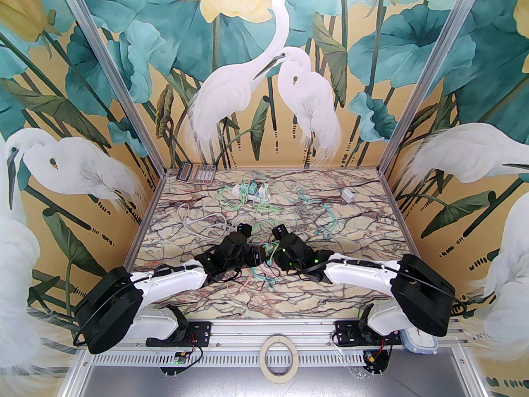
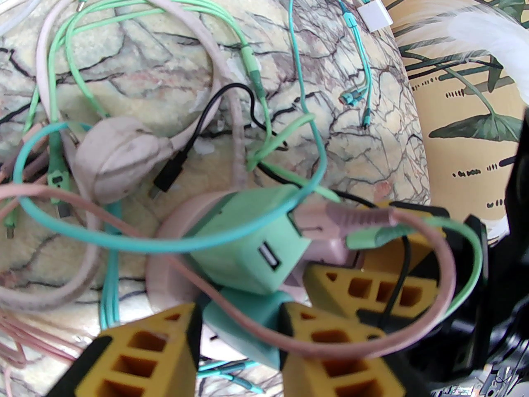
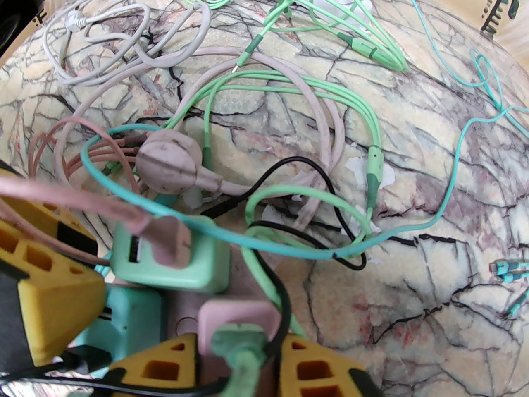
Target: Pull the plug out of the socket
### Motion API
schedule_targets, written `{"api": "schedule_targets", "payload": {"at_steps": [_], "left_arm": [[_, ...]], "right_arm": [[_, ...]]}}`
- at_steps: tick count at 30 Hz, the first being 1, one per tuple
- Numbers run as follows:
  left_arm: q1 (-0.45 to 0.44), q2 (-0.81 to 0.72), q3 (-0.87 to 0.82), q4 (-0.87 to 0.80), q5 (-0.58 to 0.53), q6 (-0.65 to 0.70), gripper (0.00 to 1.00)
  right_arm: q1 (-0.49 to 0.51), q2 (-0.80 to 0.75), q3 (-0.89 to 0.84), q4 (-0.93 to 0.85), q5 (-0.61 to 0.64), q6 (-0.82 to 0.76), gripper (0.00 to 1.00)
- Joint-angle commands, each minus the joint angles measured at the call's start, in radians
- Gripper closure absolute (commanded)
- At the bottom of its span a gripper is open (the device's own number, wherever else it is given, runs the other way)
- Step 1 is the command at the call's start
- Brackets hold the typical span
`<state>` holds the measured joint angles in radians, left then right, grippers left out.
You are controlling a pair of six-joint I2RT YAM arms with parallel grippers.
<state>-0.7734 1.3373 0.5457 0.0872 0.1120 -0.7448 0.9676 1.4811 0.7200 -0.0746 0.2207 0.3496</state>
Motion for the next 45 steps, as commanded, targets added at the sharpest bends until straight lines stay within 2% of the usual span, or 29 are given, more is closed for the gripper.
{"api": "schedule_targets", "payload": {"at_steps": [1, 4, 9, 18, 25, 28, 30, 36, 40, 45], "left_arm": [[0.002, 0.061, -0.041, -0.155, -0.028, 0.01, 0.63], [0.001, 0.068, -0.039, -0.155, -0.029, 0.011, 0.63], [0.002, 0.072, -0.042, -0.155, -0.03, 0.012, 0.63], [0.002, 0.084, -0.041, -0.151, -0.029, 0.015, 0.63], [0.002, 0.087, -0.035, -0.156, -0.028, 0.017, 0.64], [0.001, 0.088, -0.025, -0.165, -0.029, 0.021, 0.63], [0.001, 0.091, -0.019, -0.172, -0.03, 0.024, 0.63], [0.0, 0.102, -0.006, -0.179, -0.026, 0.028, 0.64], [0.0, 0.104, -0.002, -0.179, -0.028, 0.032, 0.63], [-0.001, 0.111, 0.004, -0.183, -0.028, 0.036, 0.64]], "right_arm": [[0.087, 0.04, 0.088, -0.006, 0.046, -0.056, 0.81], [0.138, 0.09, 0.134, -0.046, 0.121, -0.085, 0.81], [0.132, 0.071, 0.113, -0.022, 0.114, -0.07, 0.81], [-0.043, -0.08, 0.007, 0.054, -0.15, 0.038, 0.81], [-0.092, -0.12, -0.009, 0.064, -0.204, 0.051, 0.8], [-0.07, -0.098, 0.017, 0.026, -0.156, 0.028, 0.8], [-0.026, -0.079, 0.042, -0.006, -0.08, -0.008, 0.8], [0.071, 0.007, 0.101, -0.06, 0.035, -0.067, 0.8], [0.089, 0.043, 0.121, -0.073, 0.053, -0.07, 0.8], [0.054, -0.023, 0.08, -0.035, 0.025, -0.035, 0.81]]}}
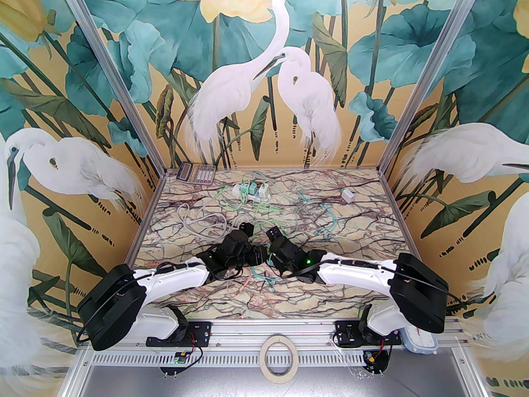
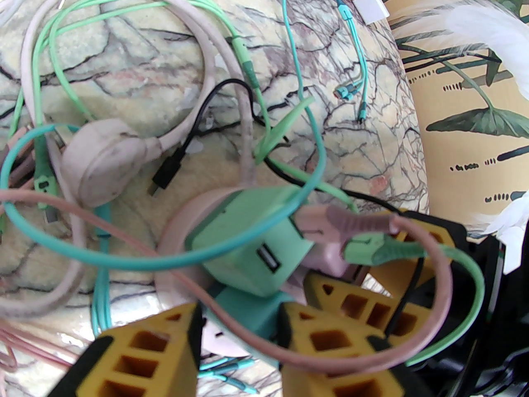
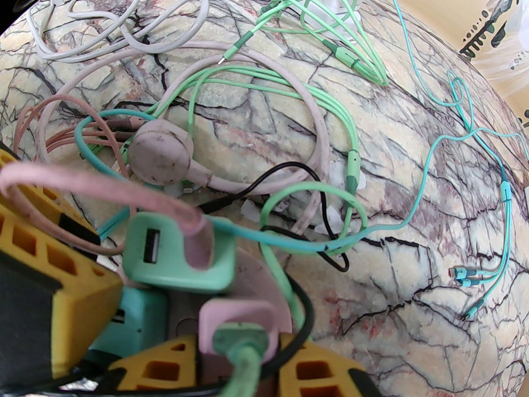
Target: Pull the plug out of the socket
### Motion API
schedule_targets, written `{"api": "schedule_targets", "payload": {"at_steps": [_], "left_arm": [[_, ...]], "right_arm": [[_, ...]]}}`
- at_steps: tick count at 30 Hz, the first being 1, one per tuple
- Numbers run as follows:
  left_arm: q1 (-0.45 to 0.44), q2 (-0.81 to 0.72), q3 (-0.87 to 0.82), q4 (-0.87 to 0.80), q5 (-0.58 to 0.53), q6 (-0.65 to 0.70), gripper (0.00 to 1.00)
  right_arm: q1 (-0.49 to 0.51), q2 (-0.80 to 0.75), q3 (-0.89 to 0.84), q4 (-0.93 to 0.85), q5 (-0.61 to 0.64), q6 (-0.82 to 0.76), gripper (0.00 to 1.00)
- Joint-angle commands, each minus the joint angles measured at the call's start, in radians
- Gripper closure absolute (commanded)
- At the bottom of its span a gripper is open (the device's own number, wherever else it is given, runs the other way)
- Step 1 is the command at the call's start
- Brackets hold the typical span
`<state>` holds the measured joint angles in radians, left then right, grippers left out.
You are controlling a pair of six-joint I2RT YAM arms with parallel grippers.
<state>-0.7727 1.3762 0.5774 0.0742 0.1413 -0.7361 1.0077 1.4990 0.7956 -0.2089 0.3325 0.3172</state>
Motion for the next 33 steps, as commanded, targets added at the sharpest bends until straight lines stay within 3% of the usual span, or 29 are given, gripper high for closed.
{"api": "schedule_targets", "payload": {"at_steps": [1, 5, 9, 13, 24, 29, 33], "left_arm": [[-0.002, 0.071, -0.028, -0.169, -0.056, 0.027, 0.64], [-0.002, 0.068, -0.033, -0.172, -0.058, 0.025, 0.64], [-0.002, 0.066, -0.033, -0.17, -0.059, 0.025, 0.64], [-0.005, 0.071, -0.027, -0.168, -0.057, 0.024, 0.64], [-0.009, 0.072, -0.021, -0.175, -0.06, 0.024, 0.64], [-0.01, 0.069, -0.026, -0.178, -0.063, 0.024, 0.64], [-0.01, 0.058, -0.03, -0.183, -0.069, 0.024, 0.64]], "right_arm": [[-0.004, -0.063, -0.013, 0.112, -0.109, 0.013, 0.81], [-0.112, -0.152, -0.082, 0.164, -0.23, 0.076, 0.82], [-0.15, -0.195, -0.102, 0.171, -0.279, 0.096, 0.81], [-0.139, -0.168, -0.08, 0.141, -0.263, 0.075, 0.81], [0.041, -0.013, 0.046, 0.048, -0.026, -0.026, 0.81], [0.035, -0.054, 0.011, 0.075, -0.021, -0.008, 0.8], [-0.032, -0.128, -0.041, 0.115, -0.103, 0.036, 0.8]]}}
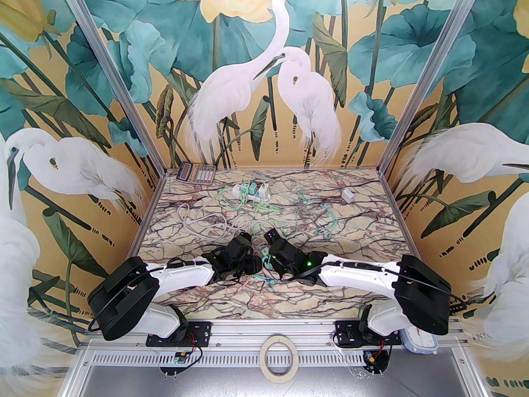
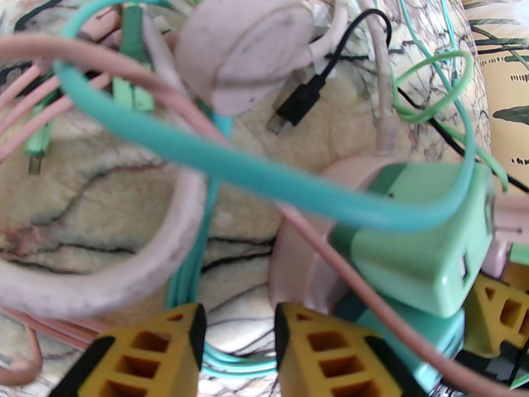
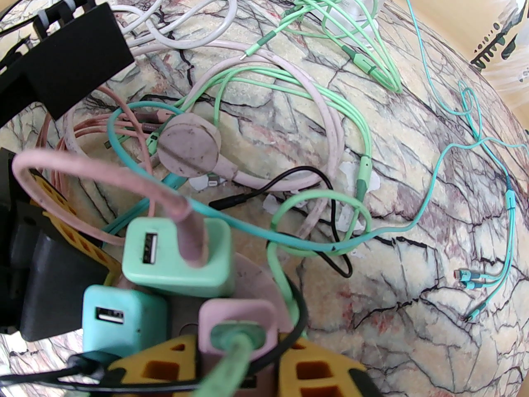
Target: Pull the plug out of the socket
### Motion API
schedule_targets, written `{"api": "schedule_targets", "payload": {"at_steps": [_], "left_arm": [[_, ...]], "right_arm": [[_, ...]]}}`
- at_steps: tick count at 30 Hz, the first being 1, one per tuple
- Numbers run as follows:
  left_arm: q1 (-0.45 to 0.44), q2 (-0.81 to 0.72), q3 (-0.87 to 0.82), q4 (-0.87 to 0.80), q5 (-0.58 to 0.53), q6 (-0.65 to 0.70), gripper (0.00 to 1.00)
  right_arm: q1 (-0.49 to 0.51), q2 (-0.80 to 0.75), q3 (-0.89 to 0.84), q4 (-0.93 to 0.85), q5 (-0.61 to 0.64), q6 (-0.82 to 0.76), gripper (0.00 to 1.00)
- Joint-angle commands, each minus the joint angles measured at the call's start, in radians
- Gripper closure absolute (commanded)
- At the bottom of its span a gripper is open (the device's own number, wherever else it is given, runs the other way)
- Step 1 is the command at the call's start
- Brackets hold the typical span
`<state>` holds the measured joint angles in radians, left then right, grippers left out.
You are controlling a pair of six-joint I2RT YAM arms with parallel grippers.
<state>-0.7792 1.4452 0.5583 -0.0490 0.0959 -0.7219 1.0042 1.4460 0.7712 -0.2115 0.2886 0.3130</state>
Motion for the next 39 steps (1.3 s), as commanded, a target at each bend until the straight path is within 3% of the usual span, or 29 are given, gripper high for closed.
{"api": "schedule_targets", "payload": {"at_steps": [1, 7, 11, 21, 29, 39], "left_arm": [[-0.003, -0.012, -0.011, -0.061, -0.023, 0.01, 0.64], [-0.003, -0.011, -0.01, -0.057, -0.024, 0.009, 0.64], [-0.003, -0.033, -0.003, -0.07, -0.027, 0.004, 0.64], [0.001, -0.338, 0.127, -0.248, -0.08, 0.053, 0.57], [-0.001, -0.235, 0.114, -0.159, 0.024, 0.024, 0.54], [-0.003, -0.137, 0.095, -0.077, 0.067, 0.009, 0.47]], "right_arm": [[-0.048, -0.097, -0.03, 0.127, -0.082, 0.049, 0.8], [-0.146, -0.203, -0.082, 0.152, -0.199, 0.093, 0.8], [-0.148, -0.205, -0.08, 0.132, -0.202, 0.08, 0.8], [-0.137, -0.111, -0.071, 0.137, -0.202, 0.077, 0.79], [-0.12, -0.081, -0.053, 0.144, -0.192, 0.075, 0.79], [-0.084, -0.044, -0.056, 0.184, -0.158, 0.079, 0.79]]}}
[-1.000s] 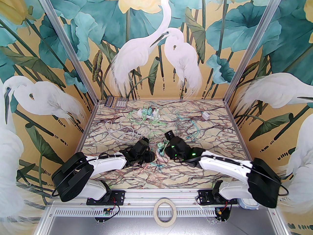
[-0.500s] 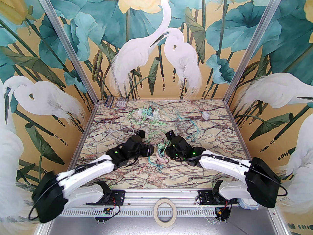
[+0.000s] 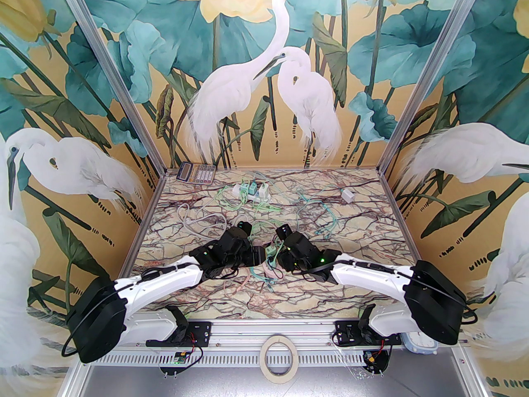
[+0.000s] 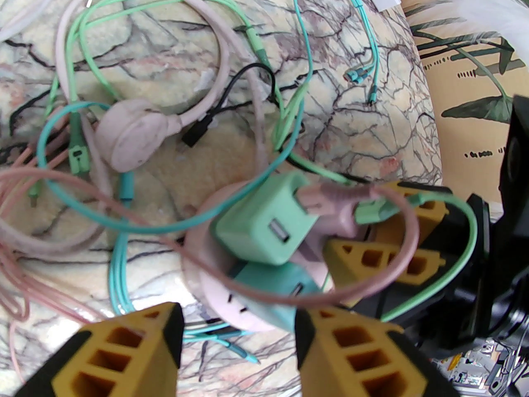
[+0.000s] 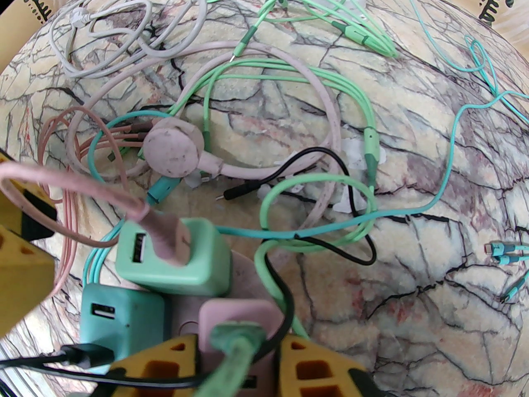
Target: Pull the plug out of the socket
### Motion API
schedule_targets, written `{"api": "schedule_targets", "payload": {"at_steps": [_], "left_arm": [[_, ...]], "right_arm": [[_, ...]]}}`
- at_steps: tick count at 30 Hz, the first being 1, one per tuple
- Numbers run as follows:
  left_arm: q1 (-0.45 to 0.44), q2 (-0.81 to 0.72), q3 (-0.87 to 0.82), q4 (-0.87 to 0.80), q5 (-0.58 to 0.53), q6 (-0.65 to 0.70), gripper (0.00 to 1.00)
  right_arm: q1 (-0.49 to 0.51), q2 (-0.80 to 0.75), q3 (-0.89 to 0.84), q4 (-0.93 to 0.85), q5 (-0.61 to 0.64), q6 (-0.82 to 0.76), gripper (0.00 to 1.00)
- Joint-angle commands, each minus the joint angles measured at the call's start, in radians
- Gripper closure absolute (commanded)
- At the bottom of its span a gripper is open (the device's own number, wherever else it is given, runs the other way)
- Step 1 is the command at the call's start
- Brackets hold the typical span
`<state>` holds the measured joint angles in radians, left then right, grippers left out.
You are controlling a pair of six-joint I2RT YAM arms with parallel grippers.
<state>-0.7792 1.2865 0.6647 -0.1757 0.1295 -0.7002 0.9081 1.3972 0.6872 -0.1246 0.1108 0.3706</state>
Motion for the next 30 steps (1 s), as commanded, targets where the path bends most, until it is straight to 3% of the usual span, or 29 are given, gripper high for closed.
{"api": "schedule_targets", "payload": {"at_steps": [1, 13, 20, 24, 30], "left_arm": [[-0.002, 0.032, -0.014, 0.058, 0.041, -0.013, 0.47], [-0.046, 0.133, -0.066, 0.072, 0.021, -0.017, 0.57], [-0.052, 0.19, -0.069, 0.051, -0.011, -0.019, 0.59], [-0.051, 0.205, -0.067, 0.048, -0.016, -0.018, 0.6], [-0.052, 0.21, -0.069, 0.039, -0.027, -0.013, 0.6]], "right_arm": [[0.016, 0.012, 0.028, 0.101, 0.02, 0.023, 0.79], [0.027, 0.031, 0.026, 0.112, 0.039, 0.026, 0.78], [0.118, 0.076, 0.1, 0.033, 0.149, -0.043, 0.79], [0.112, 0.054, 0.085, 0.041, 0.163, -0.032, 0.81], [-0.008, -0.071, -0.004, 0.11, 0.004, 0.033, 0.82]]}}
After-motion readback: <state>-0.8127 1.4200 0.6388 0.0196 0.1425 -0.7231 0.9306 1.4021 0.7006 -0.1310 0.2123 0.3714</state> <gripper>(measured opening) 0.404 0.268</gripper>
